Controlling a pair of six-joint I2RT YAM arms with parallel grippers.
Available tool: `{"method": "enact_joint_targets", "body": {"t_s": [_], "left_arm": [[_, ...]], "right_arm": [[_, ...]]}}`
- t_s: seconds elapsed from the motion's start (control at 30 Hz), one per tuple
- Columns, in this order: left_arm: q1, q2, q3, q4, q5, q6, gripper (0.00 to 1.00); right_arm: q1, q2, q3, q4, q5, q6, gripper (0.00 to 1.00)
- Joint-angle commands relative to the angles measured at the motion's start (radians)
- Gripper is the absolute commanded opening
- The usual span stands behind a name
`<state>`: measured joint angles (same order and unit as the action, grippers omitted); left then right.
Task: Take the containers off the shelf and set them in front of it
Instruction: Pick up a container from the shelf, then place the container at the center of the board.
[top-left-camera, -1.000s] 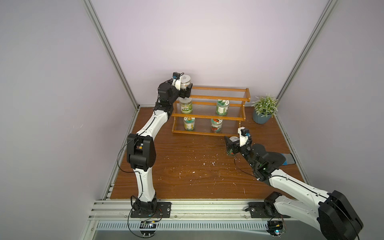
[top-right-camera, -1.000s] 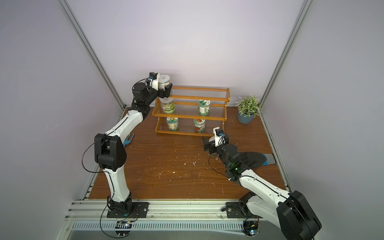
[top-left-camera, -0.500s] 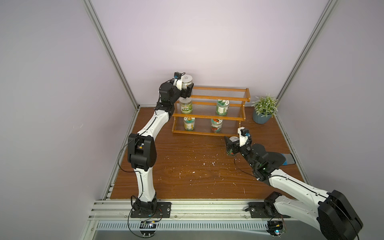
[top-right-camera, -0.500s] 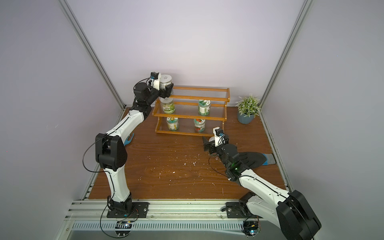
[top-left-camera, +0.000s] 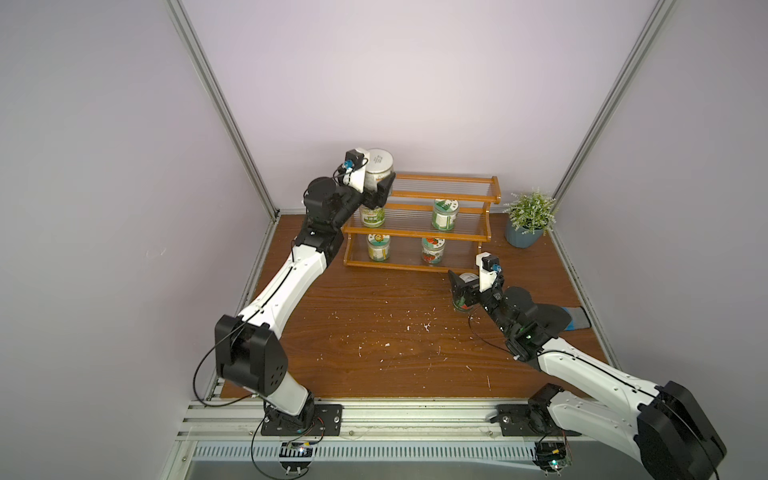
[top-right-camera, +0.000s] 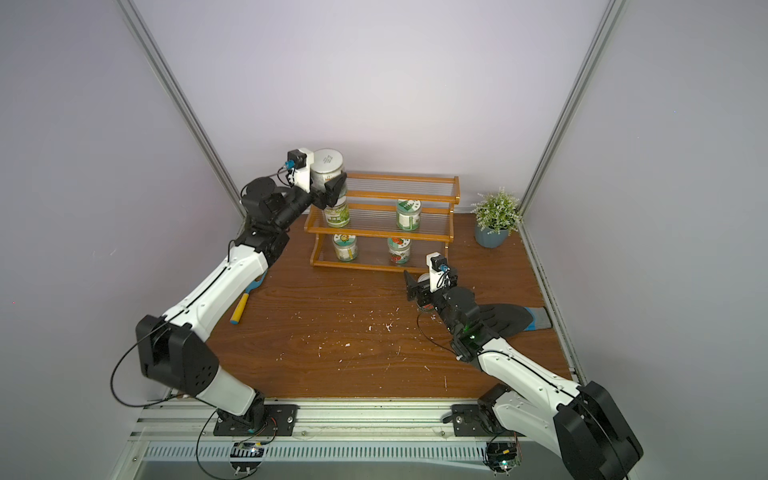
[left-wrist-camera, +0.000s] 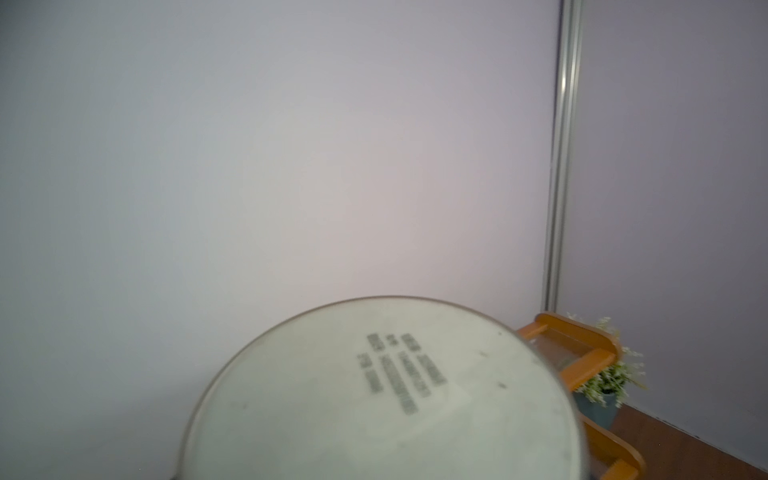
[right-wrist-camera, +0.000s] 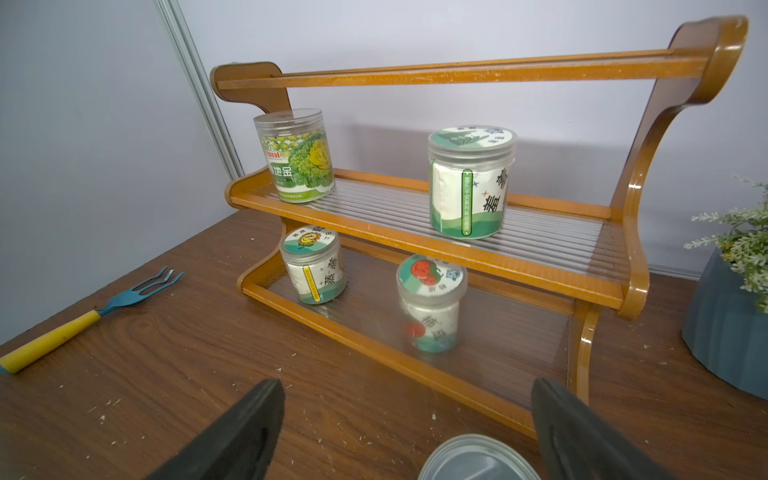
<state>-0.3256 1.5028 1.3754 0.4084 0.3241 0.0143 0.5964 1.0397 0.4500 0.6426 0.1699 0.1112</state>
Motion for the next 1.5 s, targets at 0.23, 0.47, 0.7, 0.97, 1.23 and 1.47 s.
{"method": "enact_joint_targets", "body": {"t_s": [0.23, 0.47, 0.7, 0.97, 1.23, 1.47], "left_arm": [[-0.116, -0.331, -0.435, 0.020, -0.079, 0.016, 0.56], [-0.125, -0.488, -0.723, 0.113, -0.104, -0.061, 0.57], [-0.130, -0.487, -0.929, 0.283, -0.148, -0.083, 0.57], [-0.154, -0.351, -1.007, 0.433, -0.243, -0.116, 0.55], [-0.158, -0.187, -1.052, 0.635, -0.314, -0.101, 0.55], [-0.158, -0.041, -1.087, 0.820, -0.329, -0.078, 0.54]], "right_arm": [[0.005, -0.092, 0.035, 0.003, -0.014, 0.004, 0.99], [0.005, -0.127, 0.044, -0.032, -0.032, 0.013, 0.99], [0.006, -0.152, 0.039, -0.049, -0.032, 0.016, 0.99], [0.005, -0.170, 0.026, -0.035, -0.027, 0.022, 0.99], [0.005, -0.175, 0.027, -0.036, -0.044, 0.014, 0.99], [0.005, -0.203, 0.027, -0.069, -0.048, -0.005, 0.99]]}}
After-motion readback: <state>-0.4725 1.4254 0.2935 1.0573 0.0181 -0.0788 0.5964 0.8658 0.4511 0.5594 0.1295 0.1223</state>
